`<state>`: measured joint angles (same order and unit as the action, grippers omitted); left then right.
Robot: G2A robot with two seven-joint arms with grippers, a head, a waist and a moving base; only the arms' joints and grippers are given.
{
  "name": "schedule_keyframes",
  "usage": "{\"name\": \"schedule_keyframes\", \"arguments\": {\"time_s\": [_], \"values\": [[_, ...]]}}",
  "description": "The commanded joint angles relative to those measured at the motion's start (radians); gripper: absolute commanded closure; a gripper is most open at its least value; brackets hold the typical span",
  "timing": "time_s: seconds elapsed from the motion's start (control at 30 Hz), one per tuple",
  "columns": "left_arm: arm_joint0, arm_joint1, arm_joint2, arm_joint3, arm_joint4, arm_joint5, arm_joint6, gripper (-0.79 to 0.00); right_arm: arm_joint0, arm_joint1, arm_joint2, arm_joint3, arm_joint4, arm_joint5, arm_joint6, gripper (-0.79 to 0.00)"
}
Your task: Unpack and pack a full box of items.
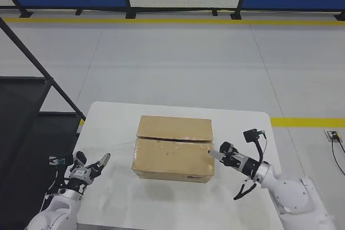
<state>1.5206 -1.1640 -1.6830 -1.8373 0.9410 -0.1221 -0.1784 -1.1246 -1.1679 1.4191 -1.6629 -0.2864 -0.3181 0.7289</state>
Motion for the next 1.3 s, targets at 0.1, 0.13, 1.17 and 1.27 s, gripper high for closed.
{"name": "schedule_keyframes", "arguments": {"time_s": [0.1,0.13,1.17,1.27], "values": [[0.000,0.000,0.001,0.000,0.001,0.004,0.000,-0.785,0.059,-0.002,-0.033,0.083,0.011,-0.029,0.002,-0.785],[-0.001,-0.001,-0.001,0.004,0.005,0.029,0.000,-0.785,0.068,-0.003,-0.039,0.097,0.012,-0.026,0.000,-0.785],[0.015,0.000,0.056,-0.080,0.058,-0.088,-0.052,-0.785,-0.041,0.073,0.018,-0.095,0.388,-0.335,0.438,-0.785],[0.033,0.005,0.047,-0.090,0.087,-0.157,-0.058,-0.785,-0.064,0.089,-0.009,-0.119,0.336,-0.350,0.423,-0.785]]}}
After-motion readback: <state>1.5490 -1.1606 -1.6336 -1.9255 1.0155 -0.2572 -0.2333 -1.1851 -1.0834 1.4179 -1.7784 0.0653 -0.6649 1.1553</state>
